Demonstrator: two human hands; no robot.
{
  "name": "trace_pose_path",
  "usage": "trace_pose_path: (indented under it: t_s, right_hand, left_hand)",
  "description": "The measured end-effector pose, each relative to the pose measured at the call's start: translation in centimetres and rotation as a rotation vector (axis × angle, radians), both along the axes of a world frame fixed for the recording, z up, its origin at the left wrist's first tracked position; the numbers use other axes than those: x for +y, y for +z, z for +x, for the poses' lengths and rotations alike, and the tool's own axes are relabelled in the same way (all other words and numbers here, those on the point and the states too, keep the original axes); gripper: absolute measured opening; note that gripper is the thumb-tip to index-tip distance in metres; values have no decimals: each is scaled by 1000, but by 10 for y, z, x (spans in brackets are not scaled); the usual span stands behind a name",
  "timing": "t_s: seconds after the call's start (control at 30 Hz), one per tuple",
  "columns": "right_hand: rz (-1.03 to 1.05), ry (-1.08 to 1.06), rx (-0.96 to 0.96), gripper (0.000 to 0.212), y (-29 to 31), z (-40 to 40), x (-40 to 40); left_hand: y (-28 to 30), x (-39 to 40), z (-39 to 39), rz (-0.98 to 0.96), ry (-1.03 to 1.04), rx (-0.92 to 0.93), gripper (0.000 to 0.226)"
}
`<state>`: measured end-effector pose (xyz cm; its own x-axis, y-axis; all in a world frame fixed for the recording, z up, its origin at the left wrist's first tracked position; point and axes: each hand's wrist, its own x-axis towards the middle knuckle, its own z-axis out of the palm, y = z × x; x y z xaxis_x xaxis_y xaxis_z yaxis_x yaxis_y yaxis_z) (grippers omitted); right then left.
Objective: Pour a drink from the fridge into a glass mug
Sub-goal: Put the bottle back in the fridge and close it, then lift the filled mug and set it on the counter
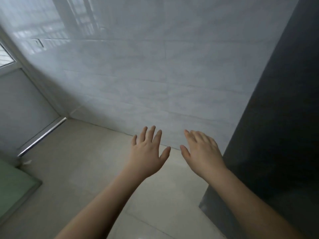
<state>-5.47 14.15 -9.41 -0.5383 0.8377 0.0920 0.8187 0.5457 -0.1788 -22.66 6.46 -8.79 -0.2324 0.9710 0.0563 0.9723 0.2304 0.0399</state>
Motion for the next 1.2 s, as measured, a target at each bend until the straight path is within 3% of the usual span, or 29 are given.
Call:
trace_pose_path:
  t_s: [0.37,0.73,1.2]
  right_hand:
    - [0,289,-14,57,1,-125,-60]
    - [98,511,-62,56,13,-266,-150]
    - [90,868,-66,55,9,-412,-259]
  left_hand:
    - [0,-90,-94,-19,238,-23,76]
    - [8,-210,-214,68,473,-32,64]
    - [4,-342,-302,175,818,-6,68]
